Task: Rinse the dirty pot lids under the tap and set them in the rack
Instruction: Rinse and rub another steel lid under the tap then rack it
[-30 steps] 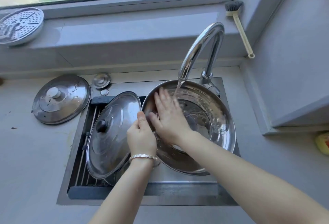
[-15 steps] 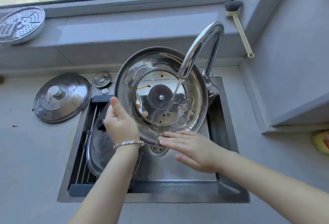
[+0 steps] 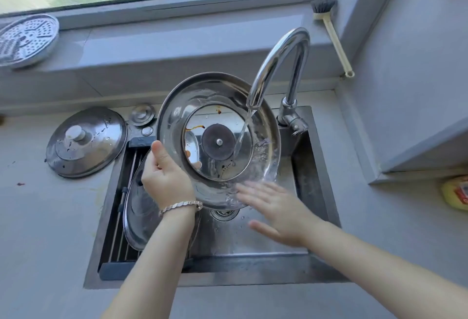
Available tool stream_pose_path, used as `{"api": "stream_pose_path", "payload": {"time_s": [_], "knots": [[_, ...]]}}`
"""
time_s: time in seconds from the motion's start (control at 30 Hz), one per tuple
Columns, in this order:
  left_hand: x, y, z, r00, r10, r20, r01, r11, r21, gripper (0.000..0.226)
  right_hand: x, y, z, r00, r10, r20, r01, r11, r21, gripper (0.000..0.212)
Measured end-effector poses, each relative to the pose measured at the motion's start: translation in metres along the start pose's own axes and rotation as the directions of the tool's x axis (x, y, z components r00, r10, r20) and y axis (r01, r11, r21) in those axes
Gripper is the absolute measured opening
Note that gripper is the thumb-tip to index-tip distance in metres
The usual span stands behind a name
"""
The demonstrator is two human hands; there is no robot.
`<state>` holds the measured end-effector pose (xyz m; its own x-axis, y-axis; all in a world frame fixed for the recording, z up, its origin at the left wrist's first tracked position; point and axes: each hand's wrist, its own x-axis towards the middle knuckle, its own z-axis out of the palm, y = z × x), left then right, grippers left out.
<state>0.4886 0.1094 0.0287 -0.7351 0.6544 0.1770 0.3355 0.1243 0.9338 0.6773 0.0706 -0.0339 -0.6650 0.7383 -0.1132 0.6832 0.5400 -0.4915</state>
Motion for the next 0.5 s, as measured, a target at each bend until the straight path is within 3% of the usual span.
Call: {"api": "stream_pose_path", "payload": {"time_s": [0.1,0.23,0.3,0.37,0.5], "knots": [[-0.003,-0.002,-0.001,1.000,0.024,-0.003,-0.024,0.999,0.023,0.048,-0.005,0.019,-0.008,0.974,0.215,-0.067,-0.223,0.964,-0.143,0.059],[-0.009,0.001,0.003,1.000,-0.019,0.002,0.019,0.999,0.040,0.049,-0.002,-0.018,0.006,0.997,-0.042,-0.066,0.047,0.996,0.071,0.068],[-0.011,0.002,0.003,1.000,-0.014,0.019,0.013,0.998,0.059,0.046,-0.008,-0.018,0.007,0.997,-0.079,-0.023,0.081,0.988,0.128,0.066],[-0.015,0.005,0.002,0.998,-0.033,0.045,0.030,0.997,0.067,0.045,-0.015,0.003,0.001,0.998,-0.034,-0.047,0.032,0.999,-0.034,0.055],[-0.025,0.006,0.002,0.963,-0.182,0.200,0.151,0.975,0.161,0.034,-0.020,0.023,-0.015,0.963,0.261,0.069,-0.234,0.935,-0.268,0.040]]}}
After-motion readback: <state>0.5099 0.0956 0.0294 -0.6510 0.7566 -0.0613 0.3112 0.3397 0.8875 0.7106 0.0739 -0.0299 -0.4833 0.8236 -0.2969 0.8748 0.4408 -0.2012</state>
